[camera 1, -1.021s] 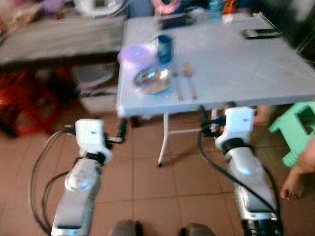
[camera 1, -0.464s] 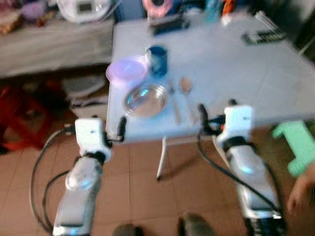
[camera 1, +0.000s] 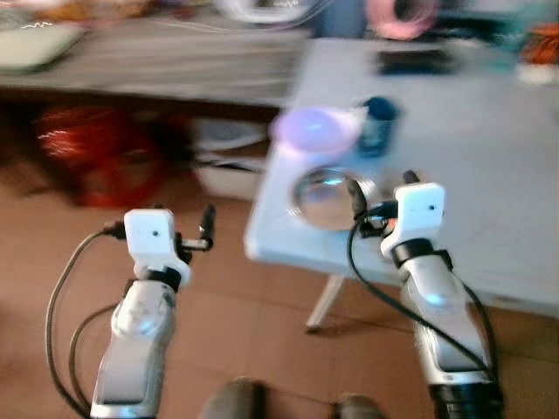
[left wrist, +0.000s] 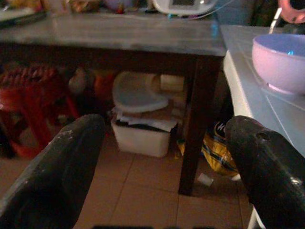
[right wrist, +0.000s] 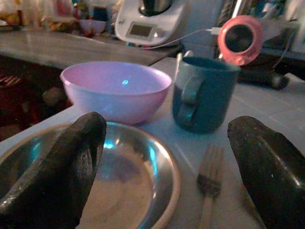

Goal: Setting the table

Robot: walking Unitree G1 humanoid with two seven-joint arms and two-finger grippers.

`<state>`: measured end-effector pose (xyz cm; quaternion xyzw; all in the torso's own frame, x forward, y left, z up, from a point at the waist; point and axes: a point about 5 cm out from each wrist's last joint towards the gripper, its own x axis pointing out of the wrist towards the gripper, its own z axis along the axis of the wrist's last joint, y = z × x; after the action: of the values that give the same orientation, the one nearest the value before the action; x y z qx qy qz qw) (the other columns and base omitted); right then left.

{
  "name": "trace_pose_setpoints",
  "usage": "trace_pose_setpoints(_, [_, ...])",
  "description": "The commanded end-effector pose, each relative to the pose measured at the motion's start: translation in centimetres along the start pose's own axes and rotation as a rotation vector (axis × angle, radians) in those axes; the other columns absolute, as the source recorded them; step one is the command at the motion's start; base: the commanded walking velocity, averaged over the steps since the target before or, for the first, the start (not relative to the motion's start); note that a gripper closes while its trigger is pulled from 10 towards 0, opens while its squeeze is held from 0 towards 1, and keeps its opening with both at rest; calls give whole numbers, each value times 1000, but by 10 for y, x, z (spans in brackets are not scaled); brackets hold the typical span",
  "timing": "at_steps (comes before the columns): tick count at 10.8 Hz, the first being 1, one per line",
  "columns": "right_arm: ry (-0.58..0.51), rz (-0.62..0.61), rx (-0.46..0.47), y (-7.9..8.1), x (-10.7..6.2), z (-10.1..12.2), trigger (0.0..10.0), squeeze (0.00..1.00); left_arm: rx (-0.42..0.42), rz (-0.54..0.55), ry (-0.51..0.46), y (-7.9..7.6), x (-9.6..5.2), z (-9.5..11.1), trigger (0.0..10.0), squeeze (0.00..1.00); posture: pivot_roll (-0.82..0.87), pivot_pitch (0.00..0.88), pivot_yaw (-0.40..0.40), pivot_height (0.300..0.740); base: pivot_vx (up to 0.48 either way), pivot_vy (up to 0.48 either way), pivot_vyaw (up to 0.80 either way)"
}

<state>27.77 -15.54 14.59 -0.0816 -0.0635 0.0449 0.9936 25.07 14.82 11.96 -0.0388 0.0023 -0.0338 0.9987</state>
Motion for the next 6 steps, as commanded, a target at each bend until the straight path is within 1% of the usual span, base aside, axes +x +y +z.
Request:
trace_pose_setpoints(1, [18, -52, -11, -9, -3, -3, 10000, 0, 9, 1, -7, 0, -1, 2, 10000, 0, -24, 113, 65, 740, 0, 0, 0])
trace_pose_setpoints(2, [31, -79, -23, -12, -4, -5, 10000, 0, 15, -2, -7, 1, -1, 1, 10000, 0, -25, 113, 66, 740, 0, 0, 0])
trace_pose_setpoints(3, [55, -125, -3, -19, -5, -10, 10000, 443, 18, -8, 3, 1, -2, 0, 10000, 0, -26, 116, 66, 740, 0, 0, 0])
trace_pose_setpoints(4, [80, -153, 34, -24, -6, -13, 10000, 1000, 29, -17, 9, 0, -3, -1, 10000, 0, -26, 122, 68, 740, 0, 0, 0])
trace_pose_setpoints(5, [93, -158, 41, -25, -5, -15, 10000, 1000, 34, -15, 11, 1, -4, -2, 10000, 0, -26, 126, 69, 740, 0, 0, 0])
trace_pose_setpoints(6, [89, -140, 55, -23, 2, -13, 10000, 0, 37, -19, 19, 1, -5, -4, 10000, 0, -27, 133, 71, 740, 0, 0, 0])
